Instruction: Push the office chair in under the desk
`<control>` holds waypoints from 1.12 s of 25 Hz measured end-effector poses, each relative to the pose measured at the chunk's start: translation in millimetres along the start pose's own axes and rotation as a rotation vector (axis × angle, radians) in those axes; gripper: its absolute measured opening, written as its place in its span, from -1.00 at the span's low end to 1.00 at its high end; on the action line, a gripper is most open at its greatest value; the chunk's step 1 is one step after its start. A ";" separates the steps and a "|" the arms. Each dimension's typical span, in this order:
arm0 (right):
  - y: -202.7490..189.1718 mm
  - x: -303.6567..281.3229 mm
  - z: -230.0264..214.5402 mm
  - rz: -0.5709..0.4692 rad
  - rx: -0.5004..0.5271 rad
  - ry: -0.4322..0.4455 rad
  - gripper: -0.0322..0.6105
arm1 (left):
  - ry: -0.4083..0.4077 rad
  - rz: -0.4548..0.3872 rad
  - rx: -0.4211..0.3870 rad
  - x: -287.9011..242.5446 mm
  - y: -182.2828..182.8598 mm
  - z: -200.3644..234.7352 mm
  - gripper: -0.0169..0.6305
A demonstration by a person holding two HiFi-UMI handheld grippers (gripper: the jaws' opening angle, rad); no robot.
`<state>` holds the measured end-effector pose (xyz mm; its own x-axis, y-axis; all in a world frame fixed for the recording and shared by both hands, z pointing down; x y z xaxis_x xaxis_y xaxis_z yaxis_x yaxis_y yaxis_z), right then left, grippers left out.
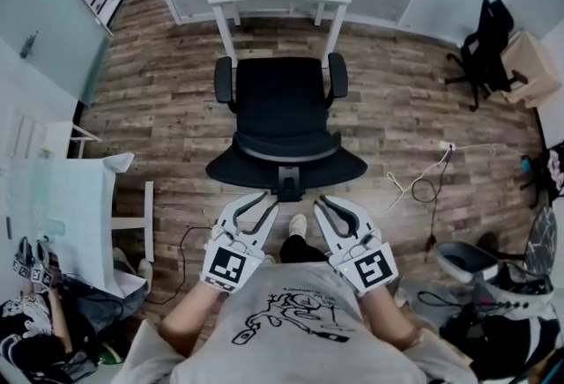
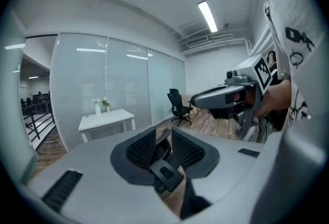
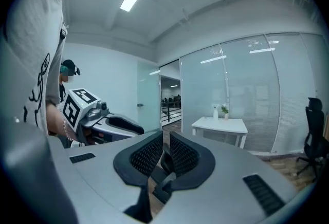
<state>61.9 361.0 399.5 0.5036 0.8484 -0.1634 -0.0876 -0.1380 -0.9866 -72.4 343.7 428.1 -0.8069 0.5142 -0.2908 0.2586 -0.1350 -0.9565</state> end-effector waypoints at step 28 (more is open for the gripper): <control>-266.6 -64.3 -81.1 0.623 0.874 0.274 -0.16 | -0.146 0.855 -0.715 -92.0 -261.2 59.3 -0.46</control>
<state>122.6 301.7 672.7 0.3240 0.5989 -0.7323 -0.9142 -0.0011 -0.4053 -97.2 281.4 703.3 -0.2609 0.3751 -0.8895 0.9643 0.1450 -0.2216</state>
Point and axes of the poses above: the fingertips, and each gripper's own axes: x backward along the fingers, z to its left, y out of its top, the point moved 4 cm from there along x, backward along the fingers, and after that the axes turned 7 degrees about -y, right-handed, at the moved point
